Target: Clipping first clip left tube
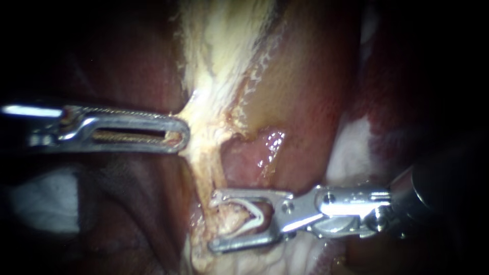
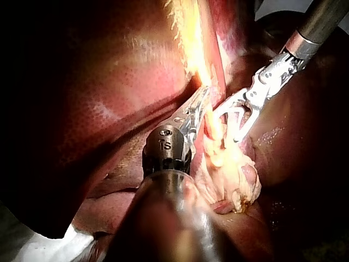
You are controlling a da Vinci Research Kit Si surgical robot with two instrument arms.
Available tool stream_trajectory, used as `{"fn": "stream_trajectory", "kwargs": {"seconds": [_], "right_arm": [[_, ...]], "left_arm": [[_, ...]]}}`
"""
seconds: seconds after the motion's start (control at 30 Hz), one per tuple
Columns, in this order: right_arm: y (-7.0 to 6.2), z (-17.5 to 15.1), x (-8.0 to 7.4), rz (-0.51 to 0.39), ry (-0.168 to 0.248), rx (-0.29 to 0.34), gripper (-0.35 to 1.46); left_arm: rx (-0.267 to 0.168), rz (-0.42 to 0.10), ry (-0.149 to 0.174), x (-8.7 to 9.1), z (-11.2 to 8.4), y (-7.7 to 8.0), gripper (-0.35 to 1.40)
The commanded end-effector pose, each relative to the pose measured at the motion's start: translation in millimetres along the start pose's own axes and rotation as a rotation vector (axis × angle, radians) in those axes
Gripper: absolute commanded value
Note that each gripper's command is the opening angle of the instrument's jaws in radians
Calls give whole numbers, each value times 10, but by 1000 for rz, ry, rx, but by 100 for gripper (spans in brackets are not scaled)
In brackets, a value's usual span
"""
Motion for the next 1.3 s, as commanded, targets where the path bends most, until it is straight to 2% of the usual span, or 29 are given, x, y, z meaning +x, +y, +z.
{"fn": "stream_trajectory", "kwargs": {"seconds": [0.03, 0.57, 0.73, 0.9, 1.17, 1.3], "right_arm": [[1, 1, 0, 0, 0, -1, 60], [19, 10, -3, 3, -1, -1, 60], [20, 15, -1, 3, 0, 7, 60], [11, 18, 0, -18, 4, 67, 60], [-18, 28, -1, 3, 7, 183, 59], [-20, 37, -1, 36, 6, 198, 58]], "left_arm": [[-1, 0, 0, 0, 0, -1, -35], [-2, -7, 0, -4, -6, -20, -35], [0, -9, 2, -6, -8, -24, -35], [1, -8, 2, -6, -8, -23, -35], [3, -8, 3, -6, -7, -18, -35], [3, -7, 3, -7, -6, -17, -35]]}}
